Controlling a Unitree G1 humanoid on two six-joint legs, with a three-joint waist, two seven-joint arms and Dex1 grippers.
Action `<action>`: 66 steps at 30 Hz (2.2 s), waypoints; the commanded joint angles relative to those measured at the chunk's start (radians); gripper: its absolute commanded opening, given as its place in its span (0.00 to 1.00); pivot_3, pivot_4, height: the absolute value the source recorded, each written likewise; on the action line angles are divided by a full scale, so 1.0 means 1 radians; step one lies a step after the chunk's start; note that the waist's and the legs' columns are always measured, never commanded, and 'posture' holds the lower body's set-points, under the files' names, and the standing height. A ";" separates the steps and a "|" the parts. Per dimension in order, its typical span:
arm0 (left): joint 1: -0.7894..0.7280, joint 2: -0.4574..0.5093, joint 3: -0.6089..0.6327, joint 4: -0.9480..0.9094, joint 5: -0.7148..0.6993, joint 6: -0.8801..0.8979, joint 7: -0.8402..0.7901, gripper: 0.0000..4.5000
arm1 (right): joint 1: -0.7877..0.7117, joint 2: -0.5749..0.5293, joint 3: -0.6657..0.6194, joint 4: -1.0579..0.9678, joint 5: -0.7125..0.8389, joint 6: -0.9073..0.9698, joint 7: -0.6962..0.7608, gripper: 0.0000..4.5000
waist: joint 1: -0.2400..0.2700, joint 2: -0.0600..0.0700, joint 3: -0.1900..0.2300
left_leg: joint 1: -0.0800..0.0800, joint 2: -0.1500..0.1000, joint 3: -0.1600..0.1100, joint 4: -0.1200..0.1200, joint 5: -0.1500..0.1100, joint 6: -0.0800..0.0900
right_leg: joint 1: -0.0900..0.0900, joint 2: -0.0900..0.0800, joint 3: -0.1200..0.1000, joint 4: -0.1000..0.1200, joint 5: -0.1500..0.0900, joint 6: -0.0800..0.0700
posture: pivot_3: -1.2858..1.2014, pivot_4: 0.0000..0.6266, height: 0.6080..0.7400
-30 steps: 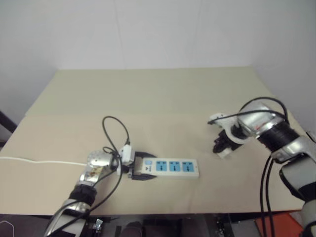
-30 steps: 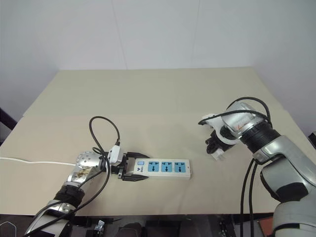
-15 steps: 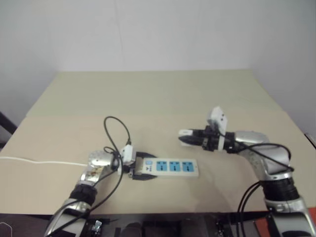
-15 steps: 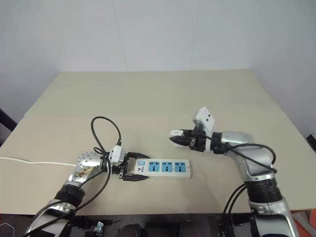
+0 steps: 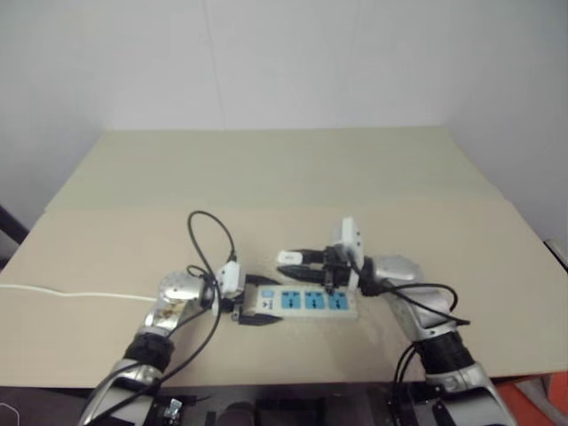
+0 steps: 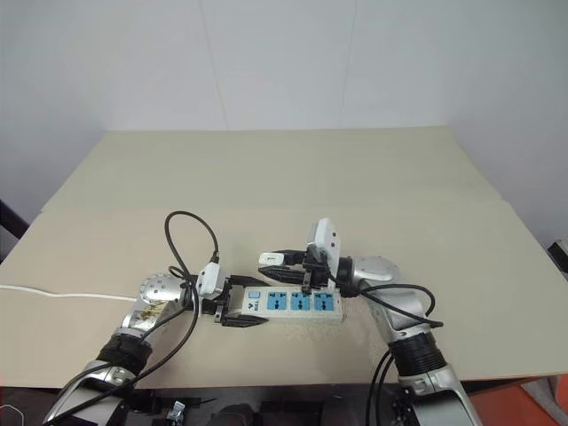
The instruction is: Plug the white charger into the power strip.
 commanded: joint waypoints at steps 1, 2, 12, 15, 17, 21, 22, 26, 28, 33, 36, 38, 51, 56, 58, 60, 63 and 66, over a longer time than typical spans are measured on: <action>0.010 0.001 -0.017 -0.005 0.020 0.003 0.006 0.73 | 0.007 -0.011 0.016 0.014 -0.033 -0.089 0.034 0.24 | 0.000 0.000 0.000 | 0.000 0.000 0.000 0.000 0.000 0.000 | 0.000 0.000 0.000 0.000 0.000 0.000 | 0.52 0.24 1.00; 0.010 0.001 -0.017 -0.003 0.021 0.002 0.008 0.73 | 0.012 -0.014 0.020 0.018 -0.034 -0.096 0.044 0.24 | 0.000 0.000 0.000 | 0.000 0.000 0.000 0.000 0.000 0.000 | 0.000 0.000 0.000 0.000 0.000 0.000 | 0.52 0.24 1.00; 0.029 0.005 -0.014 -0.013 0.020 0.004 0.020 0.73 | 0.028 -0.014 0.027 0.043 -0.045 -0.136 0.072 0.24 | 0.000 0.000 0.000 | 0.001 0.000 0.000 0.000 0.000 0.000 | 0.000 0.000 0.000 0.000 0.000 0.000 | 0.52 0.24 1.00; 0.031 0.006 -0.016 -0.017 0.020 0.005 0.020 0.73 | 0.020 -0.008 0.027 0.060 -0.050 -0.142 0.067 0.24 | -0.001 0.000 0.000 | 0.001 0.000 0.000 0.000 0.000 0.000 | 0.000 0.000 0.000 -0.001 0.000 0.000 | 0.52 0.24 1.00; 0.034 0.006 -0.017 -0.022 0.020 0.007 0.021 0.73 | 0.013 -0.002 0.023 0.068 -0.051 -0.146 0.058 0.24 | -0.001 0.000 0.000 | 0.001 0.000 0.000 0.000 0.000 0.000 | 0.000 0.000 0.000 -0.001 0.000 0.000 | 0.52 0.24 1.00; 0.040 0.007 -0.019 -0.031 0.020 0.010 0.022 0.73 | 0.009 0.001 0.020 0.074 -0.053 -0.150 0.049 0.24 | 0.000 0.000 0.000 | 0.001 0.000 0.000 0.000 0.000 0.000 | 0.000 0.000 0.000 -0.001 0.000 0.000 | 0.52 0.24 1.00; 0.039 0.007 -0.020 -0.031 0.020 0.012 0.022 0.73 | 0.008 0.000 0.019 0.075 -0.055 -0.153 0.046 0.24 | 0.000 0.000 0.000 | 0.001 0.000 0.000 0.000 0.000 0.000 | 0.000 0.000 0.000 -0.001 0.000 0.000 | 0.52 0.24 1.00; 0.038 0.006 -0.021 -0.032 0.019 0.014 0.022 0.73 | 0.010 -0.007 0.014 0.072 -0.054 -0.152 0.047 0.24 | 0.000 0.000 0.000 | 0.001 0.000 0.000 0.000 0.000 0.000 | 0.000 0.000 0.000 -0.001 0.000 0.000 | 0.52 0.24 1.00; 0.039 0.006 -0.021 -0.033 0.019 0.015 0.022 0.73 | 0.010 -0.005 0.007 0.072 -0.053 -0.150 0.037 0.24 | 0.000 0.000 0.000 | 0.001 0.000 0.000 0.000 0.000 0.000 | 0.000 0.000 0.000 -0.001 0.000 0.000 | 0.52 0.24 1.00; 0.039 0.006 -0.022 -0.033 0.019 0.017 0.022 0.73 | 0.003 -0.001 0.010 0.069 -0.046 -0.141 0.040 0.24 | 0.000 0.000 0.000 | 0.001 0.000 0.000 0.000 0.000 0.000 | 0.000 0.000 0.000 -0.001 0.000 0.000 | 0.52 0.24 1.00; 0.041 0.005 -0.022 -0.036 0.018 0.018 0.024 0.73 | 0.010 -0.004 0.015 0.062 -0.047 -0.140 0.048 0.24 | 0.000 0.000 0.000 | 0.001 0.000 0.000 0.000 0.000 0.000 | 0.000 0.000 0.000 -0.001 0.000 0.000 | 0.52 0.24 1.00; 0.044 0.007 -0.022 -0.038 0.018 0.019 0.024 0.73 | 0.009 -0.002 0.016 0.061 -0.048 -0.141 0.048 0.24 | -0.001 0.000 0.000 | 0.001 0.000 0.000 0.000 0.000 0.000 | 0.000 0.000 0.000 -0.001 0.000 0.000 | 0.52 0.24 1.00; 0.059 0.015 -0.023 -0.061 0.018 0.032 0.030 0.73 | 0.028 -0.006 0.041 0.052 -0.058 -0.138 0.070 0.24 | -0.002 0.000 0.000 | 0.001 0.000 0.000 -0.001 0.000 0.000 | 0.000 0.000 0.000 -0.001 0.000 0.000 | 0.52 0.24 1.00; 0.056 0.017 -0.021 -0.060 0.019 0.035 0.031 0.73 | 0.038 0.008 0.062 0.078 -0.083 -0.151 0.057 0.24 | -0.002 0.000 0.000 | 0.001 0.000 0.000 -0.001 0.000 0.000 | 0.000 0.000 0.000 -0.001 0.000 0.000 | 0.52 0.24 1.00; 0.055 0.018 -0.020 -0.060 0.019 0.035 0.032 0.73 | 0.044 0.009 0.066 0.090 -0.096 -0.158 0.053 0.24 | -0.002 0.000 0.000 | 0.001 0.000 0.000 -0.001 0.000 0.000 | 0.000 0.000 0.000 -0.001 0.000 0.000 | 0.52 0.24 1.00; 0.056 0.018 -0.021 -0.060 0.020 0.035 0.032 0.73 | 0.052 0.009 0.067 0.102 -0.106 -0.161 0.045 0.24 | -0.002 0.000 0.000 | 0.001 0.000 0.000 -0.001 0.000 0.000 | 0.000 0.000 0.000 -0.001 0.000 0.000 | 0.52 0.24 1.00; 0.056 0.019 -0.022 -0.061 0.020 0.037 0.033 0.73 | 0.060 0.009 0.072 0.108 -0.115 -0.168 0.040 0.24 | -0.002 0.000 0.000 | 0.002 0.000 0.000 -0.001 0.000 0.000 | 0.000 0.000 0.000 -0.001 0.000 0.000 | 0.52 0.24 1.00; 0.054 0.019 -0.022 -0.061 0.021 0.038 0.033 0.73 | 0.073 0.004 0.069 0.147 -0.127 -0.179 0.028 0.24 | -0.002 0.000 0.000 | 0.003 0.000 0.000 -0.001 0.000 0.000 | 0.001 0.000 0.000 -0.001 0.000 0.000 | 0.52 0.24 1.00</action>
